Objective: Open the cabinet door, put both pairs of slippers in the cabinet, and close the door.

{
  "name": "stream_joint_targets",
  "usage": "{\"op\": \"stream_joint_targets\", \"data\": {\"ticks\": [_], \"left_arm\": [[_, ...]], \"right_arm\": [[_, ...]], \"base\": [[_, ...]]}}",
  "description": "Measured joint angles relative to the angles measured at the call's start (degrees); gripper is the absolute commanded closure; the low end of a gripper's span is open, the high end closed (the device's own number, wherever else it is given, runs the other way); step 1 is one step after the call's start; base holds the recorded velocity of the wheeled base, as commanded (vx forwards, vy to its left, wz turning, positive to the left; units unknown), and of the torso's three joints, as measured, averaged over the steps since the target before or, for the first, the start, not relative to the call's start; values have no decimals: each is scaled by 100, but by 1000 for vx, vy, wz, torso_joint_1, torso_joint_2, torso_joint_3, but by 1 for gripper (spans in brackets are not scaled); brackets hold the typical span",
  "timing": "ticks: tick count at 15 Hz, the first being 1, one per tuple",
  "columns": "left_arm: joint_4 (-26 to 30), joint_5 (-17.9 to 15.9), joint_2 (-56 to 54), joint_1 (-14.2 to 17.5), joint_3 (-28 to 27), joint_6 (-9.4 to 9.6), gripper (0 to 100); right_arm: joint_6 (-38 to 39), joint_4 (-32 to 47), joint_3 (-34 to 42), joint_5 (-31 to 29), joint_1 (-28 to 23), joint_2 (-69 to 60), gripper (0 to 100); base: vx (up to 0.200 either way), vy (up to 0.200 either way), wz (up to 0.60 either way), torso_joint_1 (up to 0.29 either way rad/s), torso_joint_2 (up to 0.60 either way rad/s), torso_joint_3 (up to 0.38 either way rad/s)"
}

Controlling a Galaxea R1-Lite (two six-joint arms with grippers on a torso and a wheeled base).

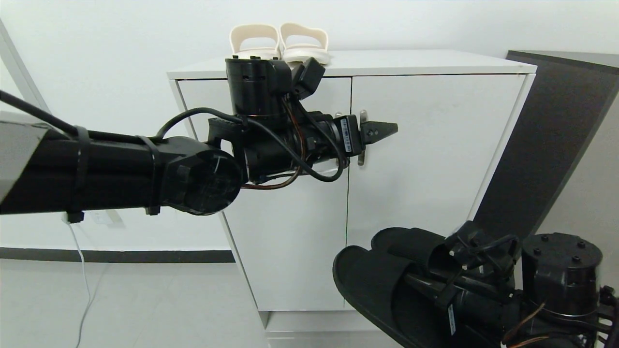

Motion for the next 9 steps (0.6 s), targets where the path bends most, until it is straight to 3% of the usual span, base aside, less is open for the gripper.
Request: {"op": "stream_joint_targets", "data": {"ticks": [8,9], "left_arm": [[207,-49,440,-91,-661,0,0],[276,-49,496,-127,-758,-11,100]], "right_arm": [[-1,0,6,0,0,74,100],[0,0,6,0,0,74,100]], "base": [[0,0,0,0,0,0],[0,0,0,0,0,0]]}}
